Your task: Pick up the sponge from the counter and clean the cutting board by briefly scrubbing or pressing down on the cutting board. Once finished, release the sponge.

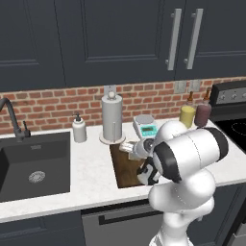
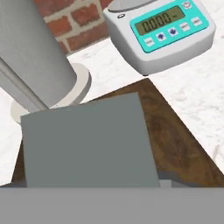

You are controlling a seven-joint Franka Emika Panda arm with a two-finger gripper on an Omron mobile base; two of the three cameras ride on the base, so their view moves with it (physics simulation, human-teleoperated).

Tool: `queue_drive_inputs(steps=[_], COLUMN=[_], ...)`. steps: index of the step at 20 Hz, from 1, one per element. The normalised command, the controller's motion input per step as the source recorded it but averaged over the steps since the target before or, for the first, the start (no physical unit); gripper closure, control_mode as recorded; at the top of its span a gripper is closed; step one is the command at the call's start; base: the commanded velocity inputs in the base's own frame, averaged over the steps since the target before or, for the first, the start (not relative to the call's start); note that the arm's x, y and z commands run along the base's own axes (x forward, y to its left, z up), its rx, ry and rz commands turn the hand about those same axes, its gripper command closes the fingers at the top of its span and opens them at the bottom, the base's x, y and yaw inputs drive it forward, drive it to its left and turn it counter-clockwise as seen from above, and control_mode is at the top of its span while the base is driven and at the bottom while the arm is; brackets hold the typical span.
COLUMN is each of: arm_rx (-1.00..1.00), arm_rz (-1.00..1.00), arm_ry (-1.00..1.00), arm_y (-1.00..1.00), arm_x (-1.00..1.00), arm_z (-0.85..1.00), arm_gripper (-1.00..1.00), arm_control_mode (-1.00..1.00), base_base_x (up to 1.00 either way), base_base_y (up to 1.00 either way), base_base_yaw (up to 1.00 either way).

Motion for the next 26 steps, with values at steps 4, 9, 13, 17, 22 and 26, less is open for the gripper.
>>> queue_drive_inputs(steps=[4,9,13,17,22,26], arm_rx=[0.00,0.00,0.00,0.00,0.00,0.00], arm_rz=[0.00,0.00,-0.01,-0.05,-0.09,-0.07], arm_ry=[0.00,0.00,0.02,0.08,0.17,0.21], arm_y=[-0.22,-0.47,-0.64,-0.63,-0.68,-0.50], arm_x=[0.06,-0.08,-0.05,0.00,-0.07,-0.08], arm_z=[0.43,0.20,0.17,0.02,0.00,-0.09], arm_gripper=[1.00,1.00,1.00,1.00,1.00,1.00], arm_control_mode=[-1.00,-1.00,-1.00,-1.00,-1.00,-1.00], base_base_x=[0.00,0.00,0.00,0.00,0.00,0.00], base_base_y=[0.00,0.00,0.00,0.00,0.00,0.00], base_base_yaw=[0.00,0.00,0.00,0.00,0.00,0.00])
